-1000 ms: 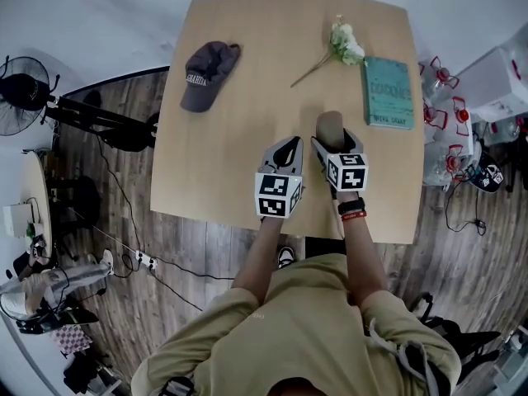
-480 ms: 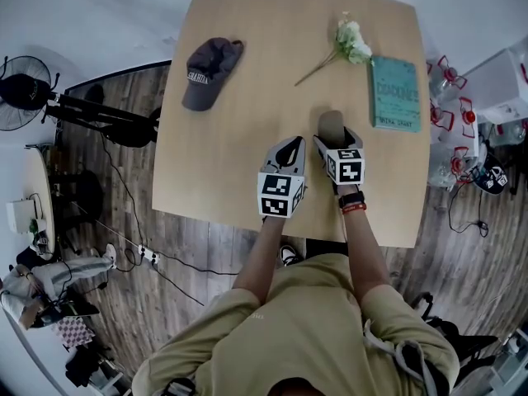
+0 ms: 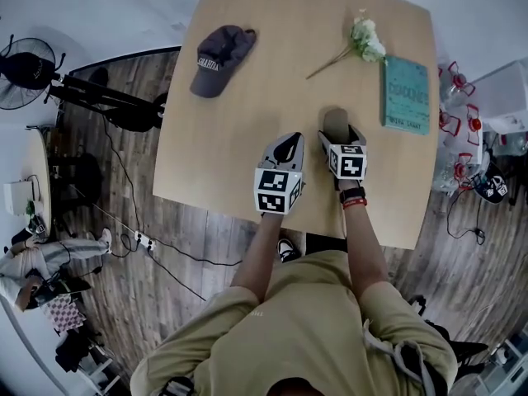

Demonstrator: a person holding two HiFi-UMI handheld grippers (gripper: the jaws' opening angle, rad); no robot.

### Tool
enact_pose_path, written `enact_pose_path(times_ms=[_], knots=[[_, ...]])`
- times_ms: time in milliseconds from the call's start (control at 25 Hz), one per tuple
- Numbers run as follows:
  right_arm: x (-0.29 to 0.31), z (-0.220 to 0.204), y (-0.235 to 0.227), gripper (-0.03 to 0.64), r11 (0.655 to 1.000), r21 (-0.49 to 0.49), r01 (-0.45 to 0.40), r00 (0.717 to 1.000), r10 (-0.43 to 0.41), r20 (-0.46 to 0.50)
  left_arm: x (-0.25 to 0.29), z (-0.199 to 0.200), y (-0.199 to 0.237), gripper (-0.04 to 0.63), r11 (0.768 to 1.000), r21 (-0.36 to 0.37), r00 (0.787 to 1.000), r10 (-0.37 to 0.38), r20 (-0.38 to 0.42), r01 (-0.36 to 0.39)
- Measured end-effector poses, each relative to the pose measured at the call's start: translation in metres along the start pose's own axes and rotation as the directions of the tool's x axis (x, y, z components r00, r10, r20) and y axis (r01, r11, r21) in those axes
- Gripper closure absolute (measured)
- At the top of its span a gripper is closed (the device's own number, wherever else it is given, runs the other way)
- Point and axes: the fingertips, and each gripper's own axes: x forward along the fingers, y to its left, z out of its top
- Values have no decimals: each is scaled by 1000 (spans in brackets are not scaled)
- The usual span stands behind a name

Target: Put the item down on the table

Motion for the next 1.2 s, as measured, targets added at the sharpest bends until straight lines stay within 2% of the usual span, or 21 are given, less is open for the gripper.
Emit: enact_pose_path(times_ms=[240, 520, 1040, 1200], knots=[[-8, -1, -1, 190, 1000, -8, 5, 1000, -5, 3, -12, -5, 4, 572, 1000, -12, 1000, 12, 1, -12], [-48, 15, 18, 196, 1000, -15, 0, 998, 1, 66, -42, -2, 5, 572, 1000, -11, 1000, 19, 20, -19], [-164, 20, 80, 287, 998, -65, 8, 981, 5, 191, -134, 7, -20, 572, 999, 35, 995, 8, 100, -12], [-204, 7, 99, 312, 999, -43, -11, 981, 19, 195, -165, 5, -32, 572, 998, 57, 993, 6, 122, -13]])
